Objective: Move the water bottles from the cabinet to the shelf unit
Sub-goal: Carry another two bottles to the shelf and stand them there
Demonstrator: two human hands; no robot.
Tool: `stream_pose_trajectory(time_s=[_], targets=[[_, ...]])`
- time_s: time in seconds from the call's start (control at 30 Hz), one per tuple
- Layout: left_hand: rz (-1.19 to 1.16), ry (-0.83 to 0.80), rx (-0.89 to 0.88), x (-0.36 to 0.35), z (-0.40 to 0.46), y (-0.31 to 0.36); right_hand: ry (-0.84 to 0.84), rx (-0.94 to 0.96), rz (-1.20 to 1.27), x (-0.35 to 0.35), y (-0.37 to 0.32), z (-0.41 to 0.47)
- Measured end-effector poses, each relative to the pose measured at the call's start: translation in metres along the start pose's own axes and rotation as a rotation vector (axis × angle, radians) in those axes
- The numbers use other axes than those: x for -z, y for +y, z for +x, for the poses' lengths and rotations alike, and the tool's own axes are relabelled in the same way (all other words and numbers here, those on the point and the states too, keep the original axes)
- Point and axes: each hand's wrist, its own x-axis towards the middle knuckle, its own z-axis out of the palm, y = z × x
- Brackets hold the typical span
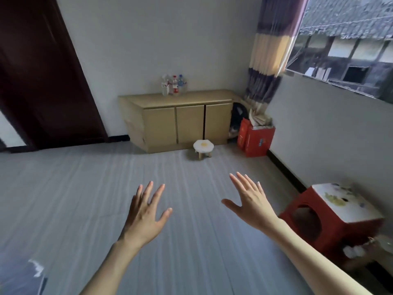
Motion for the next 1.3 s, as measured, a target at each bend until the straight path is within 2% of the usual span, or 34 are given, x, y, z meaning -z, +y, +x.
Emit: stream_pose_trajectory(time_s=[0.23, 0.4, 0.6, 0.77, 0.97, 1.3], targets=[[-0.021, 0.058, 0.116, -0.019, 0.124, -0.034, -0.053, 0.080, 0.008, -0.024, 0.015, 0.155], [0.004, 0.029, 0.117, -0.028, 0.243, -0.068, -0.030, 0.106, -0.004, -0.041, 0.024, 0.280], [0.034, 0.070, 0.086, -0.022, 0.403, -0.106, 0.002, 0.093, 0.012, -0.047, 0.033, 0.431], [0.029, 0.008, 0.058, -0.038, 0.507, -0.114, -0.002, 0.048, 0.023, -0.054, 0.058, 0.533], [0.022, -0.032, 0.114, -0.066, 0.627, -0.139, -0.053, 0.046, 0.032, -0.081, 0.087, 0.668], [0.007, 0.121, 0.163, -0.065, 0.858, -0.163, -0.048, 0.134, 0.053, -0.075, 0.118, 0.928]])
